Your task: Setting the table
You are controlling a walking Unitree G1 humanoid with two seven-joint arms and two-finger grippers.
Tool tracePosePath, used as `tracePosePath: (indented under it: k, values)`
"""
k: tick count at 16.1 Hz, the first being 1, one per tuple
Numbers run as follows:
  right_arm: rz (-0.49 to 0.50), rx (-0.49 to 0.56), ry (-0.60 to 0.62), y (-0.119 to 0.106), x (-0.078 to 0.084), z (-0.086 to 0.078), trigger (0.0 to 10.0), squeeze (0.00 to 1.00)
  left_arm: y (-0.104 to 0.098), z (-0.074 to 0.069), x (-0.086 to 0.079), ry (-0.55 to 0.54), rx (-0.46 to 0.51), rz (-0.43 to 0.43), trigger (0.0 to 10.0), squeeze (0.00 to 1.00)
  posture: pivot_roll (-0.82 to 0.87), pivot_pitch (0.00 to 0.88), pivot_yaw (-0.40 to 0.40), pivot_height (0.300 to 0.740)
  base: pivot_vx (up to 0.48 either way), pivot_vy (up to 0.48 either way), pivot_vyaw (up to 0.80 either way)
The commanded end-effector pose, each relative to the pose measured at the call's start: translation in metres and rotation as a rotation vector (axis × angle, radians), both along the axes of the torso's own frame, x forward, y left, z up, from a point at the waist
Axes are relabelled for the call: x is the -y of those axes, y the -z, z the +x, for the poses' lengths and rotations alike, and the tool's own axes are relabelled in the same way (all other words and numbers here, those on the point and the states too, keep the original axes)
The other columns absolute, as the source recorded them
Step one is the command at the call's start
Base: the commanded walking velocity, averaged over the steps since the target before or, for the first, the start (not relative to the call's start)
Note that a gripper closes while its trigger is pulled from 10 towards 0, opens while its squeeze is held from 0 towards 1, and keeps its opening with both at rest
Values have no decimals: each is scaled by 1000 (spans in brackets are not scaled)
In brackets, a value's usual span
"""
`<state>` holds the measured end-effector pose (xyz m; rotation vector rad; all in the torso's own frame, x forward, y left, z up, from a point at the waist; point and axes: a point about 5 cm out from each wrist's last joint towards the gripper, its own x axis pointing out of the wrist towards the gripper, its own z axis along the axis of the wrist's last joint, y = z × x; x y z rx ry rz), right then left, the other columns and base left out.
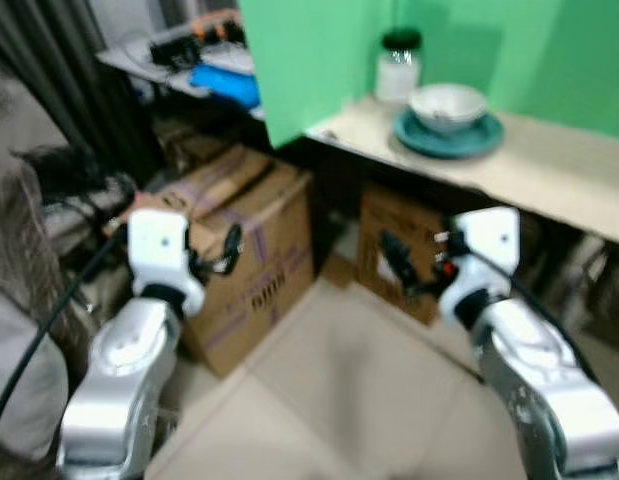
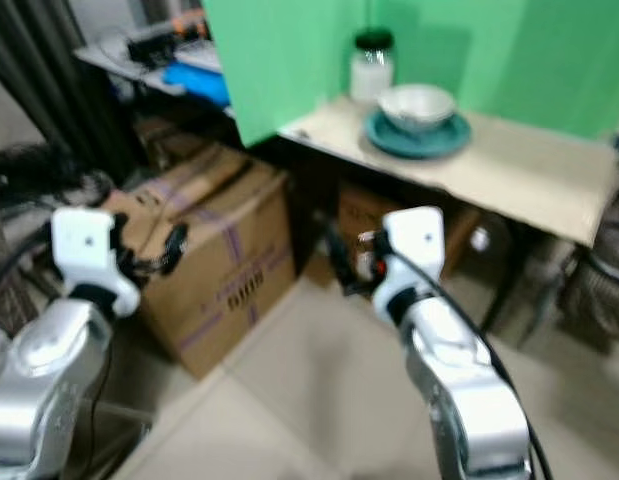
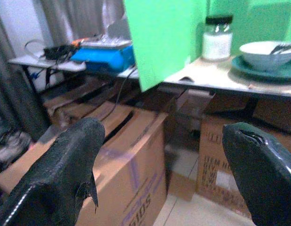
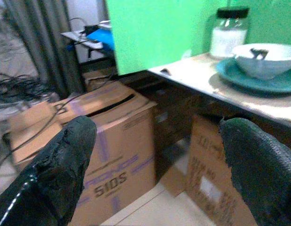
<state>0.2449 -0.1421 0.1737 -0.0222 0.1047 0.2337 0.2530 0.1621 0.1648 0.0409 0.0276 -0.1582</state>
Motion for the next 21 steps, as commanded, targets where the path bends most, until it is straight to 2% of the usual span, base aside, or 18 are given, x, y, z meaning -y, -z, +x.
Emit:
tracePosePath:
  k: [1, 4, 5, 10, 15, 18, 21]
  values:
    - [-16, 35, 29, -6, 6, -1, 10000, 1000, -4, 0, 4, 24, 17, 1, 10000, 651, -55, 0, 90, 740, 368, 0, 0]
    - [-6, 41, 57, -8, 9, 0, 10000, 1000, -4, 2, 6, 34, 19, -1, 10000, 647, -59, 0, 90, 740, 369, 0, 0]
    - [16, 41, 73, -9, 11, 0, 10000, 1000, -4, 2, 6, 39, 19, 1, 10000, 651, -60, 0, 90, 740, 371, 0, -800]
    - [10, 45, 71, -10, 12, 0, 10000, 1000, -4, 2, 8, 51, 21, 3, 10000, 655, -60, 0, 85, 740, 368, 0, -800]
    - [29, 40, 105, -7, 10, -6, 10000, 1000, -3, -2, 5, 84, 5, 30, 10000, 655, -41, 0, 116, 740, 365, 0, -756]
    - [37, 36, 124, -1, 10, -8, 10000, 1000, -8, -1, 6, 116, 20, 48, 10000, 651, -15, 0, 106, 740, 346, 0, 0]
    - [31, 47, 108, -2, 8, -3, 10000, 1000, -7, -2, 5, 118, 17, 52, 10000, 655, -9, 0, 101, 740, 345, 0, 0]
